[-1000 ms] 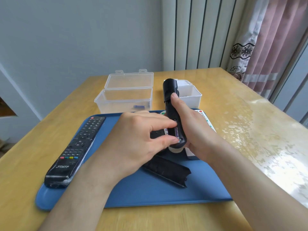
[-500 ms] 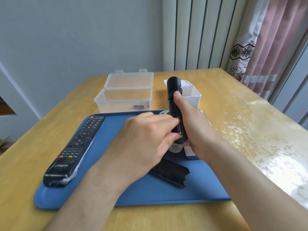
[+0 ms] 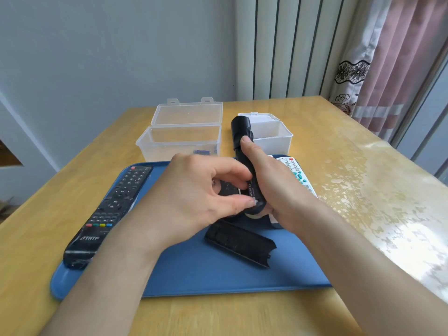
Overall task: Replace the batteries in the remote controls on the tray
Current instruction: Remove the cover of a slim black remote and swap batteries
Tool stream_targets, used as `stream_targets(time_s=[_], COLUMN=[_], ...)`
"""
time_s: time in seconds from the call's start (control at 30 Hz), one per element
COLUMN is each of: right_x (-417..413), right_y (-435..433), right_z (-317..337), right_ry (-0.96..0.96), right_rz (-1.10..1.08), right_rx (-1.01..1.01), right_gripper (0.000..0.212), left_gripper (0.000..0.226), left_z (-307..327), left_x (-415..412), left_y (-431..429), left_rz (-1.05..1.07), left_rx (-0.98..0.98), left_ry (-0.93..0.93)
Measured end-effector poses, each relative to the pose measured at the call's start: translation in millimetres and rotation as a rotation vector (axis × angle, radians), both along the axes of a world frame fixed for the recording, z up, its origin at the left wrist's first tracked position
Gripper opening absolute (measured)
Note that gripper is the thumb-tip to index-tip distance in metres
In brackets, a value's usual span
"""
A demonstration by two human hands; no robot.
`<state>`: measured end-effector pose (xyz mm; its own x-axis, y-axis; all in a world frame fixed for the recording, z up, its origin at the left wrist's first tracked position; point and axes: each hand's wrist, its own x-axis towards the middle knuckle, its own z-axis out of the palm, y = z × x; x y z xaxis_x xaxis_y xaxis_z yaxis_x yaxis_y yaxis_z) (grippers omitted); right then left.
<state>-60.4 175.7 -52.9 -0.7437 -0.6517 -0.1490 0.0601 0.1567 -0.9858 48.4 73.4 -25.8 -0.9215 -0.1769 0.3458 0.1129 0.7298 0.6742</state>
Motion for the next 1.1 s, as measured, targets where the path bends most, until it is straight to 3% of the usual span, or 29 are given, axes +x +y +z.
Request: stream_targets(time_s=[0.3,0.47,0.63,0.7,0.77,0.83,0.9,0.93,1.0,1.1], right_x=[-0.7,-4.7,-9.1,-12.0,-17.5,-21.1,-19.3,-15.8,-9.7,-8.1], right_y=[-1.4,4.8,15.9,20.3,25.6,29.5,27.4,22.4,13.5,11.5], right_z=[-4.4,1.8,14.7,17.3,20.9,25.9,24.1,20.6,11.3,6.8], right_ry=[0.005,-0.057,0.137,0.11,-0.029,-0.11,0.046,0.171,0.319,0.363], right_rz=[-0.007,0.157,0.126,0.14,0.172,0.234,0.254,0.236,0.167,0.118], right_rx=[0.016,-0.043,0.055,0.044,-0.123,-0.336,-0.36,-0.312,-0.226,-0.171], right_gripper=[0.056,0.057,0.053,0.053,0.056,0.059,0.054,0.05,0.056,0.068], left_gripper=[0.032,0.044,0.046,0.039,0.03,0.031,0.049,0.057,0.063,0.037], left_z=[5.4,2.2,9.0,11.1,11.2,8.5,3.6,-0.5,-9.9,-16.9], left_x=[-2.5,-2.9,-9.1,-9.1,-8.8,-11.6,-15.9,-18.0,-20.7,-18.3], left_y=[-0.2,1.1,-1.2,-3.6,-6.5,-5.1,1.9,5.6,11.6,10.6], left_rz=[0.044,0.054,0.053,0.102,0.203,0.296,0.276,0.273,0.304,0.415], left_rx=[-0.082,-0.214,-0.345,-0.421,-0.351,-0.061,0.266,0.331,0.248,-0.043], left_ry=[-0.073,0.103,0.12,0.15,0.204,0.231,0.193,0.155,0.09,0.191])
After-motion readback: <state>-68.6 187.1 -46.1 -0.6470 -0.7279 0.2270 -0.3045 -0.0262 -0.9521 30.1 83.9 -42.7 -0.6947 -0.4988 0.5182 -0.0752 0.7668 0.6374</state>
